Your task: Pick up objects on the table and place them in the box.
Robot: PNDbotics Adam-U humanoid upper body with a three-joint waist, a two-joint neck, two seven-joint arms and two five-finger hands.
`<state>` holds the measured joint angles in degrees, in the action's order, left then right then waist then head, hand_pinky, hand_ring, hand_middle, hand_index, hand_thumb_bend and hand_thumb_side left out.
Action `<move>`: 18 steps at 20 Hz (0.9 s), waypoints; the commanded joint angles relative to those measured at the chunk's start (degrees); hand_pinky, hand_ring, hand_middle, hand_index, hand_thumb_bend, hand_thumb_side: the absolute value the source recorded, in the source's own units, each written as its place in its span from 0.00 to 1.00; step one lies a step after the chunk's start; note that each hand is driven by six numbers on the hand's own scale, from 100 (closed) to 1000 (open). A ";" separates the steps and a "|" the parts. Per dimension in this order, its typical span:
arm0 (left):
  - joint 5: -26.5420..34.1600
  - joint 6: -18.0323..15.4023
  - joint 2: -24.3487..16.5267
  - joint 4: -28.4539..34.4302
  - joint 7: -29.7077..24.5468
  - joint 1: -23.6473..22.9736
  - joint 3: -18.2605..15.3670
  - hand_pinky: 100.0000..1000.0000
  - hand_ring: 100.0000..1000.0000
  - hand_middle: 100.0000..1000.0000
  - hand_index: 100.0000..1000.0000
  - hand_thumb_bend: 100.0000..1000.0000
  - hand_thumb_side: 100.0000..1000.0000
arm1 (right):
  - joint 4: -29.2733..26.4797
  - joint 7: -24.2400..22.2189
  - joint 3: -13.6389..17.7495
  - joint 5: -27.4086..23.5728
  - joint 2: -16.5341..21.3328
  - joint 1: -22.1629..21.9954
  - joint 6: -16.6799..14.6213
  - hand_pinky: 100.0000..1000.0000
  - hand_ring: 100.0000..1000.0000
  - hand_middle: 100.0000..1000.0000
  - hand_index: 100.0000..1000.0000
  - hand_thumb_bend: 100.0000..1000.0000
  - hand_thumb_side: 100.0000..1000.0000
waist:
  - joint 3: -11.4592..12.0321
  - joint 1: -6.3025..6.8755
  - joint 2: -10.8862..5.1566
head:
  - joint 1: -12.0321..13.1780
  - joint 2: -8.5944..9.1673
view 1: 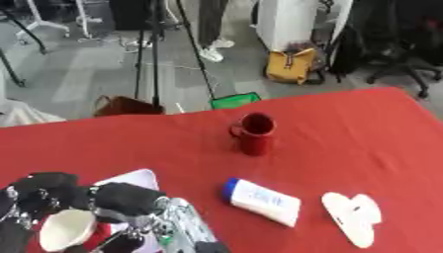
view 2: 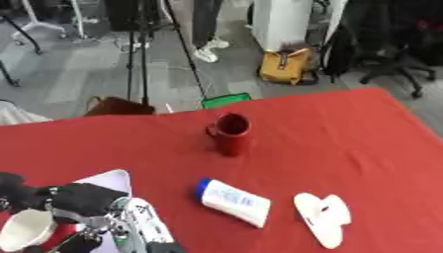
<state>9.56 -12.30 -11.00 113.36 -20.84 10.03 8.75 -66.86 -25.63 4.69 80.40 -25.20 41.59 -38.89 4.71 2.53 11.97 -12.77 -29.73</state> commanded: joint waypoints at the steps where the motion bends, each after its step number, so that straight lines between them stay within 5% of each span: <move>1: -0.13 -0.07 -0.28 1.23 0.18 0.29 0.07 0.66 0.71 0.71 0.80 0.36 0.97 | -1.97 -7.41 3.43 7.22 0.68 1.99 -13.08 0.65 0.72 0.83 0.90 0.19 0.25 | 0.19 0.23 -0.67 | -0.14 0.78; 8: -0.31 -0.15 -0.32 1.23 0.22 0.14 0.05 0.66 0.71 0.71 0.80 0.36 0.98 | -0.78 4.39 9.12 19.64 2.60 3.47 -13.08 0.64 0.72 0.81 0.90 0.19 0.25 | -0.20 0.37 -0.58 | -0.07 1.16; 15: -0.42 -0.27 -0.30 1.23 0.28 0.16 0.02 0.66 0.71 0.71 0.80 0.36 0.97 | 2.12 11.32 9.31 26.19 2.92 3.08 -13.08 0.64 0.72 0.80 0.90 0.21 0.27 | -0.42 0.51 -0.52 | -0.06 1.28; 16: -0.42 -0.24 -0.30 1.23 0.28 0.16 0.03 0.66 0.71 0.71 0.80 0.36 0.97 | 2.43 12.04 9.17 26.79 2.94 3.22 -13.08 0.67 0.75 0.82 0.91 0.37 0.40 | -0.44 0.47 -0.55 | -0.04 1.29; 17: -0.43 -0.20 -0.29 1.23 0.28 0.16 0.05 0.66 0.71 0.71 0.80 0.36 0.97 | 2.75 12.72 9.04 27.29 2.98 3.36 -13.08 0.67 0.75 0.82 0.91 0.37 0.40 | -0.46 0.43 -0.57 | -0.02 1.31; 18: -0.42 -0.17 -0.29 1.23 0.27 0.17 0.05 0.66 0.71 0.71 0.80 0.36 0.97 | 3.00 13.40 8.88 27.70 3.00 3.55 -13.08 0.70 0.77 0.83 0.91 0.47 0.47 | -0.47 0.39 -0.61 | -0.01 1.34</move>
<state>9.27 -12.43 -11.00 113.36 -20.71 9.97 8.94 -64.02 -12.38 13.99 106.84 -22.37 44.20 -51.23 4.27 2.84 12.11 -12.75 -29.14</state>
